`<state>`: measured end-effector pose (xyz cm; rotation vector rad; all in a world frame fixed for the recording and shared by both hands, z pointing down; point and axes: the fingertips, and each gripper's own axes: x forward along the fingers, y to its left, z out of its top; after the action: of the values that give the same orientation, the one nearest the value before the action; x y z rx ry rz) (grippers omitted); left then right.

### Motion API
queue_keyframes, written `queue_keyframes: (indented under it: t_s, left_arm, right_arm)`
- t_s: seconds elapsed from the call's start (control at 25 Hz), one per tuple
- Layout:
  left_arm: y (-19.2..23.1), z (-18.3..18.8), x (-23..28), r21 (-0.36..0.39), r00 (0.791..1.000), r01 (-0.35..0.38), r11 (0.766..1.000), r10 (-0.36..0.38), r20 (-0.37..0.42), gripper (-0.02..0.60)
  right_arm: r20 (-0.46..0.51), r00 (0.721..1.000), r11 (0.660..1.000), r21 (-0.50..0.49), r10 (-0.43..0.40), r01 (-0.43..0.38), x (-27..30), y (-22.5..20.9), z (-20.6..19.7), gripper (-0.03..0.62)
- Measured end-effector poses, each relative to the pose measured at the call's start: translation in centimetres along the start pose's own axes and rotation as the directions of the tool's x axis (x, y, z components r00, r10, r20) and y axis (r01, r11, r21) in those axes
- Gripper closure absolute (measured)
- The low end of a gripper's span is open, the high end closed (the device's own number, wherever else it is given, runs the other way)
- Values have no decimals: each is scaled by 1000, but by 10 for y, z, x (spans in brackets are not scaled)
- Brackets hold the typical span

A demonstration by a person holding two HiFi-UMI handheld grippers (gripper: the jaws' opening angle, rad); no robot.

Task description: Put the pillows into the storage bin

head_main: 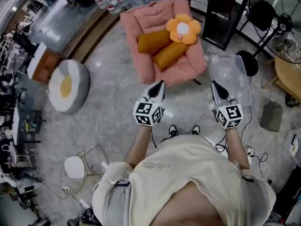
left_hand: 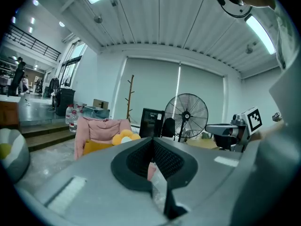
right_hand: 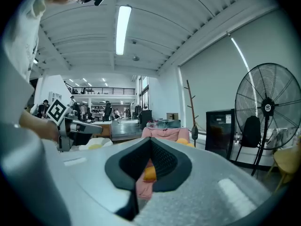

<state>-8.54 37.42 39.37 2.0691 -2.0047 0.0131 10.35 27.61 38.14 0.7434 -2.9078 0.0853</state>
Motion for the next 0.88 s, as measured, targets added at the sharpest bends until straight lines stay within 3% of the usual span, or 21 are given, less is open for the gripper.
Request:
queue_keyframes:
  t_s: [0.2, 0.28, 0.44, 0.56, 0.88]
  left_arm:
    - [-7, 2, -1, 16, 1000, 23, 1000, -23, -1, 566]
    - [-7, -2, -2, 15, 1000, 31, 999, -31, -5, 533]
    - [-10, -15, -2, -5, 998, 65, 998, -65, -11, 421]
    - [-10, -20, 0, -4, 996, 84, 996, -84, -13, 379]
    - [0, -31, 14, 3, 986, 159, 987, -159, -58, 377]
  right_arm:
    - [-4, 999, 997, -55, -54, 54, -10, 2, -4, 575]
    - [-20, 998, 998, -20, -54, 53, -12, 2, -11, 459]
    - [-53, 996, 997, 43, -65, 68, -16, -3, -27, 376]
    - [-78, 993, 995, 42, -85, 89, -19, -6, -34, 351]
    - [-105, 986, 989, 49, -131, 137, -15, -4, -42, 342]
